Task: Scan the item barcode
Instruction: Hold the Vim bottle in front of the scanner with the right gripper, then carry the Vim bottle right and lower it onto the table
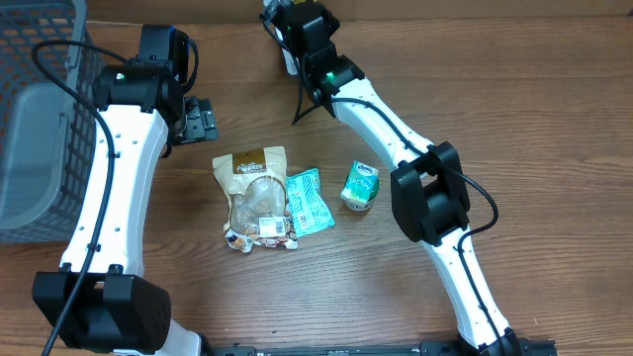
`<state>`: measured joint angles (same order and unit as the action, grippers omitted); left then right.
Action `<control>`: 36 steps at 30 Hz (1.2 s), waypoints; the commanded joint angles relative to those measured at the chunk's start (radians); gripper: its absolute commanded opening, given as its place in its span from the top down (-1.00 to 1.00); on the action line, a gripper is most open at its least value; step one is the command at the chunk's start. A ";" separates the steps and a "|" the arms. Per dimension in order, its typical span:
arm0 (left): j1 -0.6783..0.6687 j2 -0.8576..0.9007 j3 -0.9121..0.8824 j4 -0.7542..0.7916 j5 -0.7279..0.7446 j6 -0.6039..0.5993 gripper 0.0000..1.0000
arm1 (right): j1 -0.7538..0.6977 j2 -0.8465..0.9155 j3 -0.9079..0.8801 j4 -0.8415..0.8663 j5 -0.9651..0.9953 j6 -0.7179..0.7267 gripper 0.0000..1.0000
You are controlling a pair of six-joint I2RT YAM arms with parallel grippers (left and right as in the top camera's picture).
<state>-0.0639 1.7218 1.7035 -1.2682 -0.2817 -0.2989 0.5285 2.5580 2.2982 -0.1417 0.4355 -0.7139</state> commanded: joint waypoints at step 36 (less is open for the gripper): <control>0.005 0.005 0.014 0.001 -0.013 0.007 -0.99 | -0.592 -0.612 -0.034 -1.362 -0.415 0.983 0.93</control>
<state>-0.0639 1.7218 1.7035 -1.2678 -0.2813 -0.2989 0.0074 1.9141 2.2902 -1.4712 0.1417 0.2092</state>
